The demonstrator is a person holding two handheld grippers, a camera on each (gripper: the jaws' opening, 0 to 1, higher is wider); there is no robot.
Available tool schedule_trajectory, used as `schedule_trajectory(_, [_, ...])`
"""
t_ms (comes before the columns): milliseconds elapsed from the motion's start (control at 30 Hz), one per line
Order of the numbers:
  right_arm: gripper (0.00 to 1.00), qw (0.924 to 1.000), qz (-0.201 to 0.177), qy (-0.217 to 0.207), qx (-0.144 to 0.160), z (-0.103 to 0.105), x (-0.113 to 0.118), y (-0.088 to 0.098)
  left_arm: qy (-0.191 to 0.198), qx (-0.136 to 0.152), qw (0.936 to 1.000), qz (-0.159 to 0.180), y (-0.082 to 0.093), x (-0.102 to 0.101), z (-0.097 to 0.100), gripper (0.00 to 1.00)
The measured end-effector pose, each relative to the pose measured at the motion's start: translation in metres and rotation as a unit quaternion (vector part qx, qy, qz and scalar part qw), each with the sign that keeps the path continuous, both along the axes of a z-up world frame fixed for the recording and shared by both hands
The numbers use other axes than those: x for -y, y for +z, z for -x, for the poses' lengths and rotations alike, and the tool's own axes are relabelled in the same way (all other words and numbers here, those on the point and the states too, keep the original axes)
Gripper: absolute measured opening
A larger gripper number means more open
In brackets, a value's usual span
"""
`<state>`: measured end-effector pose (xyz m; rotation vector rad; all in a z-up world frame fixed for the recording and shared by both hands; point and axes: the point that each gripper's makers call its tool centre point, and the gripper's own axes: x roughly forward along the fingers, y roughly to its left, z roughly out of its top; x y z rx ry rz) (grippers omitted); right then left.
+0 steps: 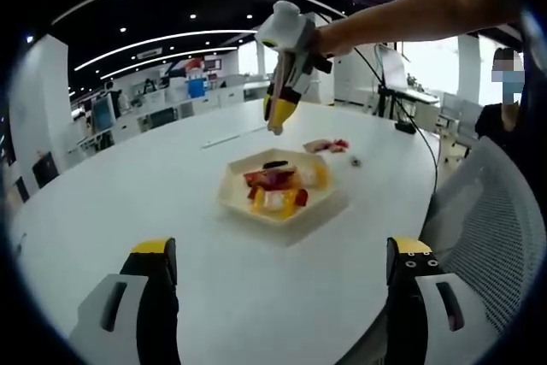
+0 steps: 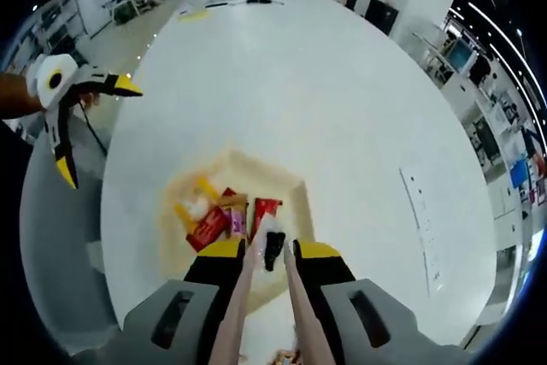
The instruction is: Place the target food into the container with the food tongs after gripping and lifting it, then release it inside without dropping or visibly crushing the food.
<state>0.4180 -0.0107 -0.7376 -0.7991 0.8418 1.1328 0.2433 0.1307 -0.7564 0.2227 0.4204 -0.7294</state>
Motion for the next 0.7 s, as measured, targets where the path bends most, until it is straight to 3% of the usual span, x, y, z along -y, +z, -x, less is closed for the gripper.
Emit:
schedule_trajectory(400, [0.23,0.9999,-0.011,-0.012,-0.001,0.006,0.007,0.004,-0.002,0.0,1.0,-0.004,-0.001,0.0,0.0,0.99])
schedule_trajectory(700, [0.24,0.9996,-0.012,-0.026,-0.002,0.014,0.03,0.002,-0.006,-0.001,1.0,-0.002,-0.001,0.002,0.001,0.99])
